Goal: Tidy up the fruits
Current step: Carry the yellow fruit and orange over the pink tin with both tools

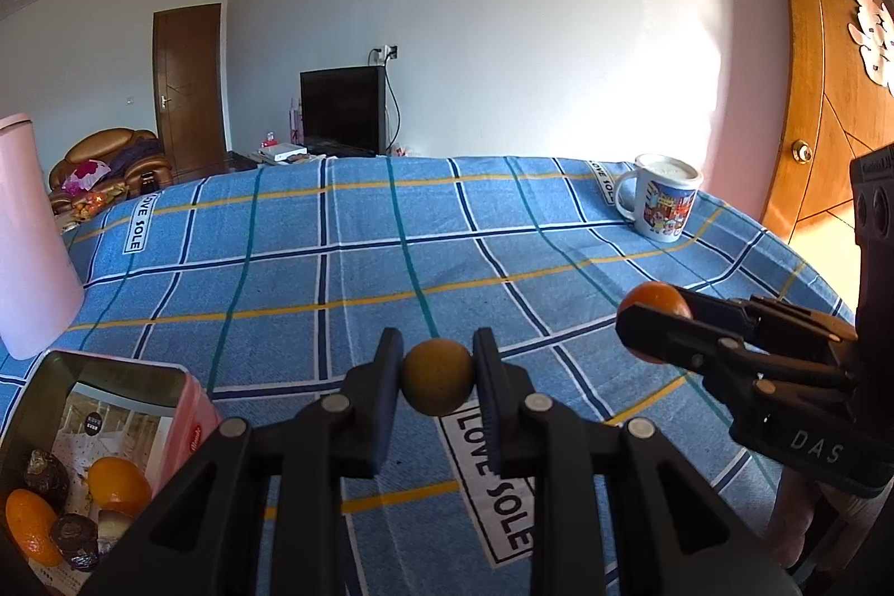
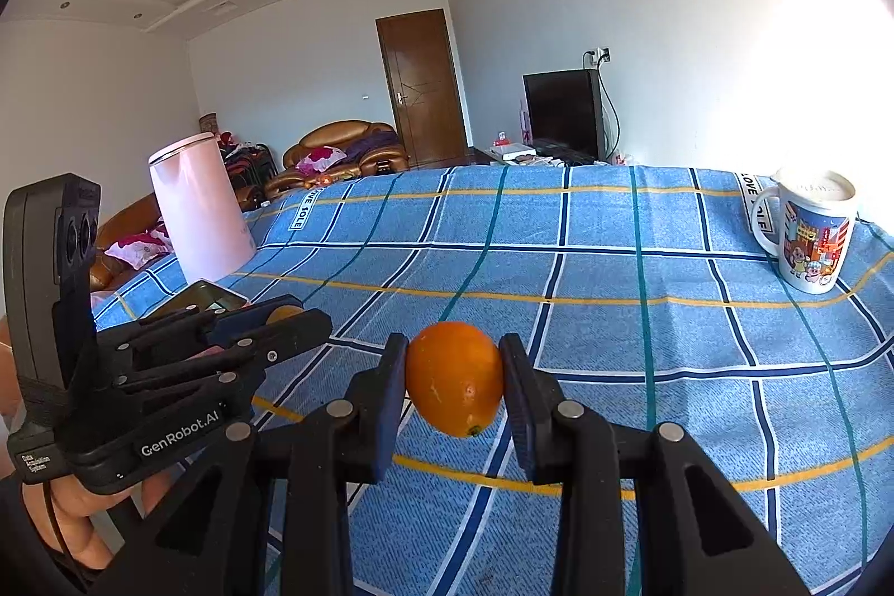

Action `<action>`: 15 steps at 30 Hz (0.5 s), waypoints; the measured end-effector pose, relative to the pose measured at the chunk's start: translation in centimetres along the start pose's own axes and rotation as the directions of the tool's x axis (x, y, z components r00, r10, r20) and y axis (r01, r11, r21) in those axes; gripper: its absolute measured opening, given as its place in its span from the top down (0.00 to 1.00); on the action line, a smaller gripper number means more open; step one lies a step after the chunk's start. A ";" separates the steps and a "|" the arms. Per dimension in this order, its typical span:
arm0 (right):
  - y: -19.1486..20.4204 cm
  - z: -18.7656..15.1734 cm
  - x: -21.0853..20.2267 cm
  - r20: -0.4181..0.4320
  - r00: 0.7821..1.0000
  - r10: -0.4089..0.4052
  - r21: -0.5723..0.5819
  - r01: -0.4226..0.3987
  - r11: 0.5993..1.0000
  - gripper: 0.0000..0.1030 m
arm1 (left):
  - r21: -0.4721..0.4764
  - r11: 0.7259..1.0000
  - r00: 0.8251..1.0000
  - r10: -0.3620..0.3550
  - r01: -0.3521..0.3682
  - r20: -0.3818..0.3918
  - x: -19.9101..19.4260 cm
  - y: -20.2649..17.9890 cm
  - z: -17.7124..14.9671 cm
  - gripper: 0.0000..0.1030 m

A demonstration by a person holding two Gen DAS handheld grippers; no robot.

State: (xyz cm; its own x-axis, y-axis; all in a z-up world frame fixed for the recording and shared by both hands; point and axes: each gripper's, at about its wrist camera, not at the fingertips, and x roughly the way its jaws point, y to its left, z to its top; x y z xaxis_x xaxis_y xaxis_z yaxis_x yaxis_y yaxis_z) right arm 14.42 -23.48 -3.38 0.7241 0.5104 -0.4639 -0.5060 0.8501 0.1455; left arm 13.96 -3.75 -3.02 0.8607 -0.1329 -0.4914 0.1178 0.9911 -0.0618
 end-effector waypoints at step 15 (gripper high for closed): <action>0.9 -0.2 -1.4 0.061 0.998 -0.003 -0.036 0.005 0.999 0.66 | 0.012 1.000 0.998 0.023 -0.024 0.064 -1.2 -0.3 -0.2 0.74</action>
State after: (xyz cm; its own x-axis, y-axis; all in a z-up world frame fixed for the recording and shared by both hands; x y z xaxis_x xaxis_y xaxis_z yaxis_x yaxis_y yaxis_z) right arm 12.88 -23.43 -2.83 0.7528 0.5146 -0.4105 -0.5185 0.8477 0.1116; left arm 12.81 -3.84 -2.57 0.8930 -0.1097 -0.4365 0.1028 0.9939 -0.0396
